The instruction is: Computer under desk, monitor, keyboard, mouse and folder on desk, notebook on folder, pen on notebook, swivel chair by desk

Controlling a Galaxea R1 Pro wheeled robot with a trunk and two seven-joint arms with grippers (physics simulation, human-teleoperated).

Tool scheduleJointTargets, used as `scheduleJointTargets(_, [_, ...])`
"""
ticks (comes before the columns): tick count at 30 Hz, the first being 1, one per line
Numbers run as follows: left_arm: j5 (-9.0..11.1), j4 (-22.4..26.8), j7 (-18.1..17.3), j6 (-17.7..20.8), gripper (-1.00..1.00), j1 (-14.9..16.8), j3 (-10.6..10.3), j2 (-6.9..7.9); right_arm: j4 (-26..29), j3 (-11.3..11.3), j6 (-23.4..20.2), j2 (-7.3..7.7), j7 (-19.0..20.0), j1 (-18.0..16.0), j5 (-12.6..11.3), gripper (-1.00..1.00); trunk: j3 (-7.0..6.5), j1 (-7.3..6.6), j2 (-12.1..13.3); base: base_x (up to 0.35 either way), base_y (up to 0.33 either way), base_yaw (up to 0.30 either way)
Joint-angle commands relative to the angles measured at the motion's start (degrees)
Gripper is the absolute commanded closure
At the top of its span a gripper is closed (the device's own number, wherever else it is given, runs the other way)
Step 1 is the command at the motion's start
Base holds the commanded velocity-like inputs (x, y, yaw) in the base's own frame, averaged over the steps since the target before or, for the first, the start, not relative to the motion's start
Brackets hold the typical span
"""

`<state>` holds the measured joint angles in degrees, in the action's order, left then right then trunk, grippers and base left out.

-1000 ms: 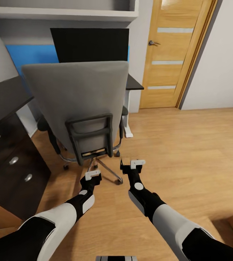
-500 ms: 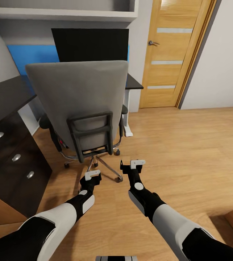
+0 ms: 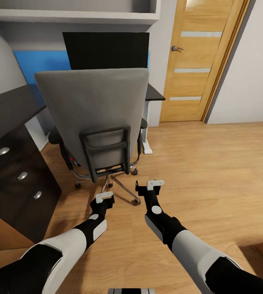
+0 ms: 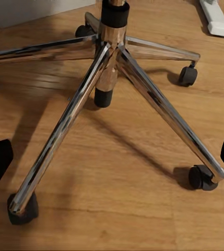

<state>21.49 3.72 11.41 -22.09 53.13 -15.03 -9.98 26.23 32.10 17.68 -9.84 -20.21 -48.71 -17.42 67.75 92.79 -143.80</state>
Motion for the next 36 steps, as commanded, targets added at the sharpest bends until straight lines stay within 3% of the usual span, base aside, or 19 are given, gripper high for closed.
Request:
scheduleJointTargets(1, [0.3,0.0,0.3,-0.1,-1.0,0.0,-0.5,-0.02,0.0,0.5,0.4,0.03,-0.3,-0.1,-0.6,-1.0,0.05,-0.01,0.0,0.0,0.0,0.209])
scheduleJointTargets(21, [0.4,0.0,0.2,-0.1,-1.0,0.0,-0.5,-0.02,-0.5,0.5,1.8,-0.01,-0.3,-0.1,-0.6,-1.0,0.05,-0.01,0.0,0.0,0.0,0.216])
scheduleJointTargets(36, [0.3,0.0,0.3,-0.1,-1.0,0.0,-0.6,-0.02,-0.5,0.4,1.8,0.08,-0.3,-0.1,-0.6,-1.0,-3.28,-0.4,0.2,0.0,0.0,0.006])
